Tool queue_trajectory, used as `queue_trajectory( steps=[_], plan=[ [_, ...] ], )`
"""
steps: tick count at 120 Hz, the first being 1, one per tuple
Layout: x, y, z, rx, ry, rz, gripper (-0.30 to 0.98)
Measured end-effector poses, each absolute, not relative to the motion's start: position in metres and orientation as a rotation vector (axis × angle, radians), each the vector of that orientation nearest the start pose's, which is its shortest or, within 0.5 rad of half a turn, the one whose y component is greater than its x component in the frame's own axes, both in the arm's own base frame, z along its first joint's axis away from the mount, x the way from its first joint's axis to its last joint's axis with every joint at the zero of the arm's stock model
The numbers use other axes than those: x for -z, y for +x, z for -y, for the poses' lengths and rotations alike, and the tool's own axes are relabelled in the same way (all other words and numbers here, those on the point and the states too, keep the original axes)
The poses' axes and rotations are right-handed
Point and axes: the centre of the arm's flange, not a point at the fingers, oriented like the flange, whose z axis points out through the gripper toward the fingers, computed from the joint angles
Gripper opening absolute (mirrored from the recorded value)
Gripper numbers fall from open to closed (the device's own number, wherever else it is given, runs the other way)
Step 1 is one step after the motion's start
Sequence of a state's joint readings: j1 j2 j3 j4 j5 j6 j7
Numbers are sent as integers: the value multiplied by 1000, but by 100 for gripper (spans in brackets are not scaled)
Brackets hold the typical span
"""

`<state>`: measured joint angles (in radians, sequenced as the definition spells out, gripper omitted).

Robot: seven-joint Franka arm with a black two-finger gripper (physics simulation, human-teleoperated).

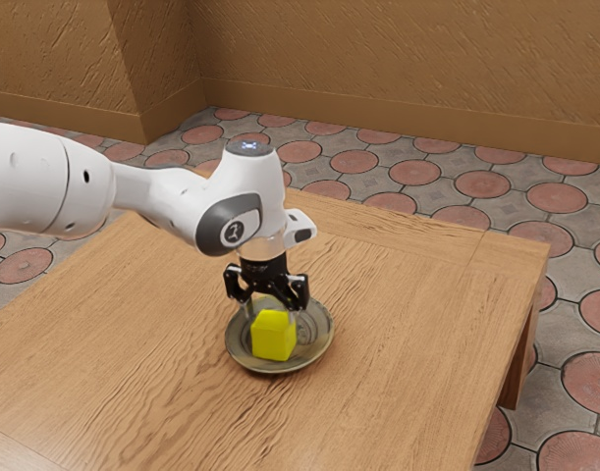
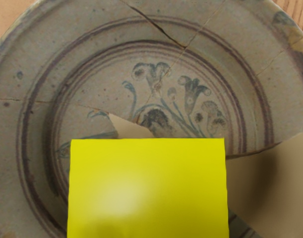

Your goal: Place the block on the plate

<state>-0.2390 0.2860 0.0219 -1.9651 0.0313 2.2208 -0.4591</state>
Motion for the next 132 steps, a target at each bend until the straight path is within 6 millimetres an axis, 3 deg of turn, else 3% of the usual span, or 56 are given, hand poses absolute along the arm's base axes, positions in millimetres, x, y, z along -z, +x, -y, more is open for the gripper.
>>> queue_trajectory(
  steps=[36,63,73,96,112,121,132],
  plan=[
    [-359,605,121,36,-3080,367,65],
    [-434,623,120,98,-3083,339,67],
    [-458,629,107,102,-3075,332,68],
    [-519,631,42,115,-3057,357,68],
    [-576,619,-34,160,-3024,410,68],
    [-597,608,-77,147,-2998,447,69],
    [-614,594,-99,132,-2992,425,69]
  ],
)
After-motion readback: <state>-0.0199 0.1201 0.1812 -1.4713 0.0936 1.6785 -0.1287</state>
